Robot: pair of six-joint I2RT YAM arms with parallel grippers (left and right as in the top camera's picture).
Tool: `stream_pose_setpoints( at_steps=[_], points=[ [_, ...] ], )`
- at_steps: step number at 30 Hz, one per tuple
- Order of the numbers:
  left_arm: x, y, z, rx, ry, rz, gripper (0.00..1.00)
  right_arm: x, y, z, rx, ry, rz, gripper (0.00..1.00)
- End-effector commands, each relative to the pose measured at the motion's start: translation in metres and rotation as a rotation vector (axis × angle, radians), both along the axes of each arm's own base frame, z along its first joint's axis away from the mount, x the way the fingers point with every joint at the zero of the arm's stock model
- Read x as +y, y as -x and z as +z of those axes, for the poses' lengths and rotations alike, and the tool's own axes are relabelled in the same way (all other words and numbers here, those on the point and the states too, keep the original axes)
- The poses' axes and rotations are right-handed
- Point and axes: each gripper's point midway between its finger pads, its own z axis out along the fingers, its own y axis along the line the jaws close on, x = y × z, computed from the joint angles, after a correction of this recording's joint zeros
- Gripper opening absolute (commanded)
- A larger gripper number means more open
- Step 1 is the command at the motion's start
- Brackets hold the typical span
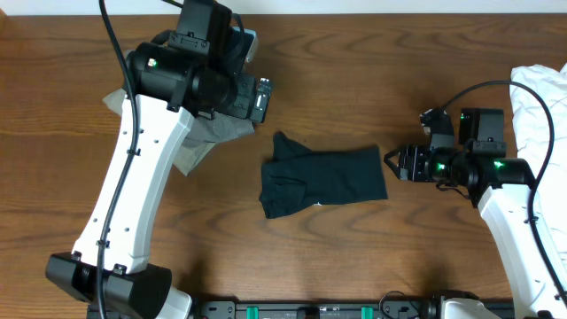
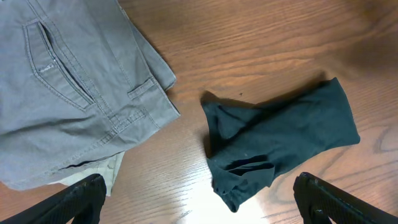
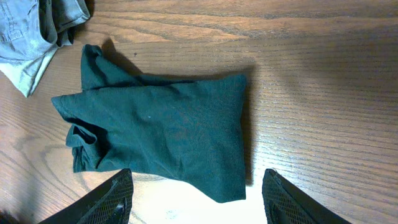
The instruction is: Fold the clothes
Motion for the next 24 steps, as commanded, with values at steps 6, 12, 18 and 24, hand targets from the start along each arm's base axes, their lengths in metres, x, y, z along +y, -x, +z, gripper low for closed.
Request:
stream_pose_setpoints(
  at_steps=[6,12,18,24],
  points=[
    [0.0,0.007,0.002,0.024,0.008,0.006,0.98,-0.002,-0.001,0.005,-0.028,0.02,0.026,0.65],
    [0.015,0.048,0.002,0.133,-0.035,0.023,0.98,-0.002,0.0,0.004,-0.023,0.025,0.03,0.67],
    [0.026,0.069,-0.022,0.252,-0.079,0.079,0.98,-0.002,0.001,0.004,-0.021,0.027,0.033,0.69],
    [-0.004,0.075,-0.104,0.39,0.053,0.025,0.98,-0.001,0.002,0.003,-0.016,0.027,0.036,0.69]
  ],
)
